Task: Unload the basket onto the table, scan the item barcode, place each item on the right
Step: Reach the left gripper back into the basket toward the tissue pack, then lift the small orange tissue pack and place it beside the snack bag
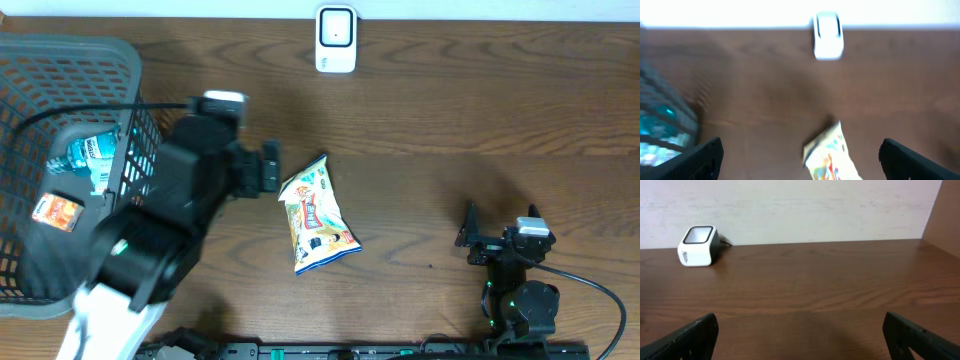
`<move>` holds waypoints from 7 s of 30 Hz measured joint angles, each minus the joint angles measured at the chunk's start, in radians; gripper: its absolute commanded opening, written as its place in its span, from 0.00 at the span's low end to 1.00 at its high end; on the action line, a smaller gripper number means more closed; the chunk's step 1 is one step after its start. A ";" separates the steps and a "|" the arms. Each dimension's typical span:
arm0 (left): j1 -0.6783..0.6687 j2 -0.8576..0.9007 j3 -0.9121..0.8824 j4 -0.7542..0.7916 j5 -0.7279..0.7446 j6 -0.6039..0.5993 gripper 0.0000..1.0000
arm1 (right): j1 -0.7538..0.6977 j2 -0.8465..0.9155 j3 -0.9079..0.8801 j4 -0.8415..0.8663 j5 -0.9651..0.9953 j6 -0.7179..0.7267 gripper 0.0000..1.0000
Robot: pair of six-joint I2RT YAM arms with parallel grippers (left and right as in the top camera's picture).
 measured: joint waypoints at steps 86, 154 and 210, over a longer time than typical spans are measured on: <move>1.157 0.944 0.129 -0.037 0.079 -0.293 0.45 | 0.000 0.000 0.000 0.000 0.000 0.000 0.99; -0.243 0.835 0.043 0.261 0.407 -0.170 0.08 | 0.000 0.001 0.000 0.000 0.000 0.000 0.99; -0.326 -0.006 0.146 0.095 -0.373 -0.112 0.99 | 0.000 0.001 0.000 0.000 0.000 0.000 0.99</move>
